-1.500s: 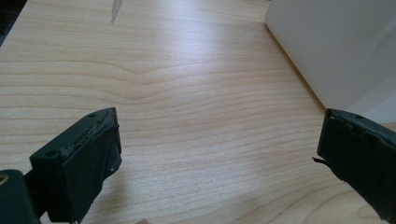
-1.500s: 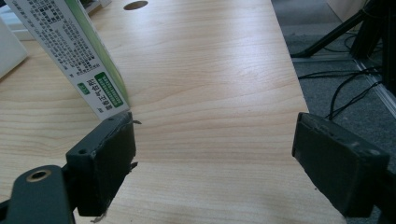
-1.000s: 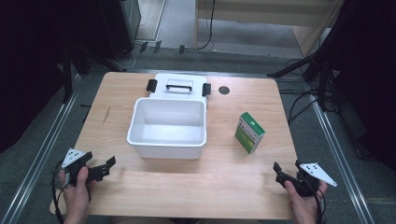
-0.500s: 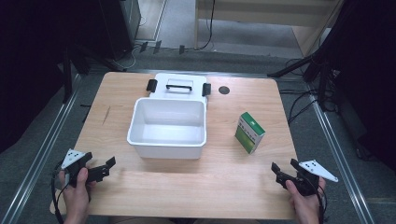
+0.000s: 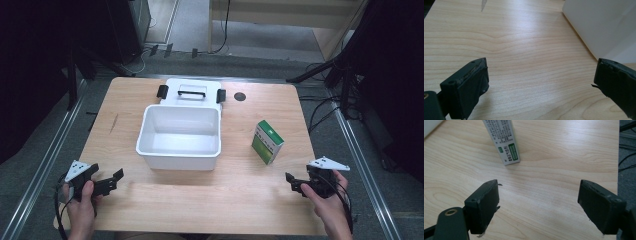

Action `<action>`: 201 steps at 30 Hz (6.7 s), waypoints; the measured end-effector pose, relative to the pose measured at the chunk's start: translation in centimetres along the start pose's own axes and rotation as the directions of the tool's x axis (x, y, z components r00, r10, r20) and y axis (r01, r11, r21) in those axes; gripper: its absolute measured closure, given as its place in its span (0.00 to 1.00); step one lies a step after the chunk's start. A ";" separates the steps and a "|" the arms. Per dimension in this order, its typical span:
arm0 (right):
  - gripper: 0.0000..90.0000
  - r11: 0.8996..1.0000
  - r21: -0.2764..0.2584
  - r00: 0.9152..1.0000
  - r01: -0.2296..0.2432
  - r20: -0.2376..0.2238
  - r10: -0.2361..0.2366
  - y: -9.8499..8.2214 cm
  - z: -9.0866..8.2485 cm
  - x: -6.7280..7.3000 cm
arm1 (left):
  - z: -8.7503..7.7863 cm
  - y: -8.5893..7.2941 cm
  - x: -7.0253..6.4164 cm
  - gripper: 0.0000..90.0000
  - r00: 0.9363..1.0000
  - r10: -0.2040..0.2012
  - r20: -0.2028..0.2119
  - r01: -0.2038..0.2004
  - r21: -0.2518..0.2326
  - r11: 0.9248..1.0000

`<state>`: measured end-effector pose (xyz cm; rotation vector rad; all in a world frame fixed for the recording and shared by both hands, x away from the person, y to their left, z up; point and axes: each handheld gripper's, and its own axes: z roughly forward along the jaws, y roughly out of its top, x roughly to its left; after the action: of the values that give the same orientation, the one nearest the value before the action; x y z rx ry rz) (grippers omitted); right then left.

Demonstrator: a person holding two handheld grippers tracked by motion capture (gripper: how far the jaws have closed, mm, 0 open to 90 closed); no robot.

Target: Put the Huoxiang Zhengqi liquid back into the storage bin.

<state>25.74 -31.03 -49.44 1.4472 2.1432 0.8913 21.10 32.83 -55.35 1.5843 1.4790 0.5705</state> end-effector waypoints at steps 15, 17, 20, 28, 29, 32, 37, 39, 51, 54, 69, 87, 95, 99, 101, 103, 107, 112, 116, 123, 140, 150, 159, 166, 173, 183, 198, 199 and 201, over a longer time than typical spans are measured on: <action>0.18 0.939 0.313 0.990 0.141 -0.025 -0.140 4.5 1.2 1.5 | 0.0 0.0 0.0 0.01 1.000 0.008 0.018 -0.008 0.002 1.000; 0.18 0.925 0.351 0.989 0.144 -0.033 -0.141 5.2 1.2 1.6 | -0.1 0.0 0.0 0.01 1.000 0.007 0.019 -0.008 0.003 1.000; 0.17 0.908 0.390 0.988 0.154 -0.039 -0.151 6.2 1.2 1.7 | 0.0 0.0 0.0 0.01 1.000 0.009 0.019 -0.009 0.003 1.000; 0.16 0.873 0.450 0.980 0.190 -0.032 -0.196 9.1 0.7 2.5 | 0.0 0.0 -0.1 0.01 1.000 0.009 0.020 -0.009 0.008 1.000; 0.17 0.871 0.453 0.980 0.190 -0.033 -0.196 9.4 0.7 2.6 | 0.0 -0.1 -0.1 0.01 1.000 0.008 0.020 -0.008 0.007 1.000; 0.17 0.857 0.473 0.976 0.205 -0.031 -0.217 10.4 0.9 3.1 | 0.0 -0.1 -0.1 0.01 1.000 0.007 0.020 -0.007 0.007 1.000; 0.20 0.832 0.505 0.966 0.230 -0.017 -0.257 11.7 1.4 3.5 | 0.0 0.0 0.0 0.01 1.000 0.008 0.022 -0.008 0.009 1.000; 0.21 0.832 0.504 0.967 0.230 -0.022 -0.254 12.2 1.5 3.7 | 0.0 0.0 -0.1 0.01 1.000 0.008 0.023 -0.008 0.009 1.000; 0.23 0.814 0.528 0.965 0.242 -0.043 -0.259 14.4 2.6 4.8 | 0.0 0.0 -0.1 0.01 1.000 0.007 0.023 -0.007 0.009 1.000; 0.25 0.812 0.529 0.965 0.244 -0.049 -0.258 14.9 2.9 5.0 | 0.0 0.0 0.0 0.01 1.000 0.007 0.025 -0.008 0.011 1.000; 0.42 0.807 0.553 0.975 0.206 -0.046 -0.218 17.7 4.8 5.8 | 0.1 0.0 -0.1 0.01 0.999 0.011 0.030 -0.011 0.016 1.000; 0.71 0.781 0.585 0.974 0.220 -0.081 -0.213 19.1 6.8 6.4 | 0.2 0.0 -0.1 0.01 0.999 0.013 0.034 -0.014 0.024 1.000; 0.72 0.748 0.545 0.922 0.379 -0.158 -0.352 19.2 6.0 7.3 | 0.2 0.0 -0.1 0.01 0.999 0.014 0.033 -0.015 0.026 1.000; 0.72 0.730 0.527 0.896 0.435 -0.180 -0.405 19.7 5.3 8.0 | 0.2 0.0 -0.1 0.01 0.999 0.012 0.030 -0.013 0.027 1.000; 0.72 0.707 0.500 0.863 0.499 -0.219 -0.455 19.9 4.6 8.6 | 0.2 0.0 -0.1 0.01 1.000 0.010 0.027 -0.010 0.026 1.000; 0.72 0.702 0.492 0.855 0.515 -0.234 -0.464 20.0 4.5 8.8 | 0.2 0.0 -0.1 0.01 1.000 0.008 0.027 -0.009 0.025 1.000; 0.72 0.705 0.426 0.824 0.567 -0.305 -0.478 20.6 3.4 9.4 | 0.2 0.0 -0.1 0.01 1.000 0.007 0.027 -0.007 0.023 1.000; 0.72 0.689 0.405 0.800 0.601 -0.309 -0.515 21.2 2.6 9.8 | 0.2 0.0 -0.1 0.01 1.000 0.007 0.028 -0.007 0.023 1.000; 0.72 0.642 0.354 0.732 0.680 -0.378 -0.566 21.6 1.7 10.3 | 0.2 0.1 -0.1 0.01 1.000 0.008 0.029 -0.009 0.026 1.000; 0.72 0.608 0.278 0.663 0.744 -0.427 -0.615 22.9 0.3 10.9 | 0.2 0.1 0.0 0.01 0.999 0.007 0.032 -0.008 0.028 1.000; 0.72 0.553 0.173 0.564 0.815 -0.457 -0.688 25.9 -1.8 12.8 | 0.2 0.1 0.0 0.01 0.999 0.006 0.038 -0.007 0.033 0.999; 0.72 0.522 0.139 0.521 0.842 -0.466 -0.716 27.8 -2.7 15.1 | 0.2 0.1 0.0 0.01 0.999 0.009 0.040 -0.010 0.032 0.999; 0.72 0.497 0.118 0.489 0.859 -0.471 -0.734 29.1 -2.8 17.2 | 0.2 0.1 0.0 0.01 0.999 0.010 0.047 -0.012 0.034 0.999; 0.72 0.477 0.105 0.466 0.872 -0.471 -0.749 30.1 -2.5 19.3 | 0.3 0.1 0.0 0.01 0.999 0.013 0.048 -0.015 0.035 0.999; 0.72 0.466 0.093 0.450 0.880 -0.482 -0.752 30.3 -1.8 20.9 | 0.3 0.1 0.0 0.01 0.999 0.014 0.051 -0.016 0.036 0.999; 0.72 0.434 0.079 0.412 0.898 -0.498 -0.763 30.1 -0.1 22.6 | 0.3 0.1 0.0 0.01 0.999 0.014 0.052 -0.016 0.038 0.999; 0.72 0.406 0.098 0.395 0.909 -0.519 -0.758 28.5 2.7 22.8 | 0.3 0.1 -0.1 0.01 0.999 0.013 0.051 -0.015 0.038 0.999; 0.72 0.402 0.088 0.386 0.911 -0.521 -0.761 28.3 3.0 22.8 | 0.3 0.1 -0.1 0.01 0.999 0.014 0.050 -0.016 0.038 0.999; 0.72 0.399 0.101 0.390 0.911 -0.526 -0.756 28.1 3.3 23.0 | 0.3 0.1 0.0 0.01 0.999 0.019 0.050 -0.021 0.042 0.999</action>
<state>37.83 -1.56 -31.72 -0.0003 2.9759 0.3424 21.40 32.72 -55.42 1.6364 1.4482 0.5105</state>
